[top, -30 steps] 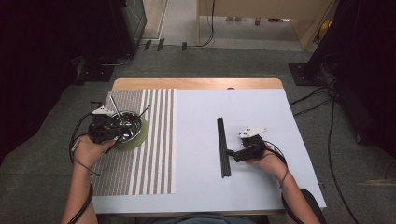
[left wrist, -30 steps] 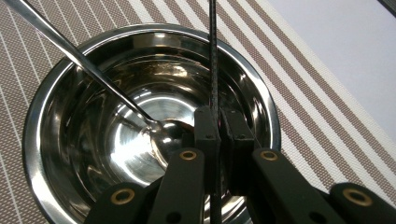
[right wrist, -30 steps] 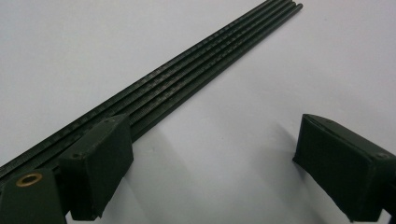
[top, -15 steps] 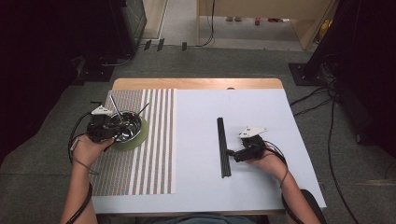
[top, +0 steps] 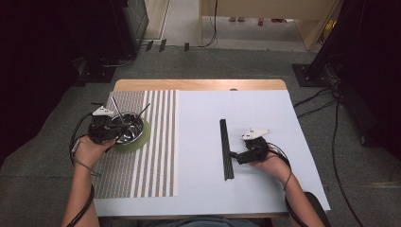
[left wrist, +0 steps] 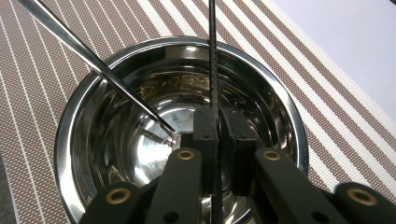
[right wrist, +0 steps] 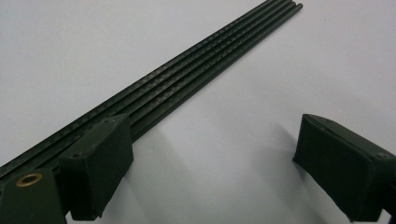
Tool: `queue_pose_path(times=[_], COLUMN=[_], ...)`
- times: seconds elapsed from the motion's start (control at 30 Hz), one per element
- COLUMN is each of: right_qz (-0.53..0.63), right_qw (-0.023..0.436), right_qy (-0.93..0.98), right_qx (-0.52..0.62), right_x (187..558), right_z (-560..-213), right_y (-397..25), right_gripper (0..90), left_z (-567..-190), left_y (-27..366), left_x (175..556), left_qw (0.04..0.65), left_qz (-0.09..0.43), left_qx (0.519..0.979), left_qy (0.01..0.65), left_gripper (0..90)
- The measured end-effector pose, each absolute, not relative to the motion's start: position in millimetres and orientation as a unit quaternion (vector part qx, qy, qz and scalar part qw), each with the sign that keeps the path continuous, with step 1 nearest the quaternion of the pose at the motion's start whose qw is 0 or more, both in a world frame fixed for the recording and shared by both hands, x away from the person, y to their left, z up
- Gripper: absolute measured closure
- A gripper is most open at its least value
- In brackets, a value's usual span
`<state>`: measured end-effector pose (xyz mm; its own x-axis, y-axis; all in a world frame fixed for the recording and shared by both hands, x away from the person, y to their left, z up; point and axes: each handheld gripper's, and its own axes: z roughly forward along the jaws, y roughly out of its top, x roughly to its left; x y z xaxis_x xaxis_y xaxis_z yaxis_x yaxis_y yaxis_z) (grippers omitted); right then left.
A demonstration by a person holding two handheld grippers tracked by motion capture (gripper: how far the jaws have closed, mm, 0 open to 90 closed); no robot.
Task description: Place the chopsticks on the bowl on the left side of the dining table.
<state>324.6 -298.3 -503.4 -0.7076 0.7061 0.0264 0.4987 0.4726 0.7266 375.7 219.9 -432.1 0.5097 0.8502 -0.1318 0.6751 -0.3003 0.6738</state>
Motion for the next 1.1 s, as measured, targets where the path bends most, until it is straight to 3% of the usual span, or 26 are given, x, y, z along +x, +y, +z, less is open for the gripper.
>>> queue_pose_path(times=[0.27, 0.43, 1.1], right_qz=[0.37, 0.37, 0.37], right_qw=[0.14, 0.14, 0.14], right_qy=[0.847, 0.847, 0.847], right_qx=[0.356, 0.356, 0.355], right_x=[324.6, 324.6, 324.7], right_z=[-503.4, -503.4, -503.4], right_y=[-298.3, -298.3, -298.3], right_gripper=[10.9, 10.9, 10.9], left_z=[-428.4, -422.2, -405.9], left_y=[223.2, 222.9, 205.0], left_x=[375.4, 373.9, 370.8], left_qw=[0.359, 0.363, 0.363], left_qz=[0.118, 0.126, 0.131], left_qx=[0.784, 0.78, 0.788], left_qy=[0.492, 0.493, 0.479], left_gripper=[72.2, 60.7, 40.1])
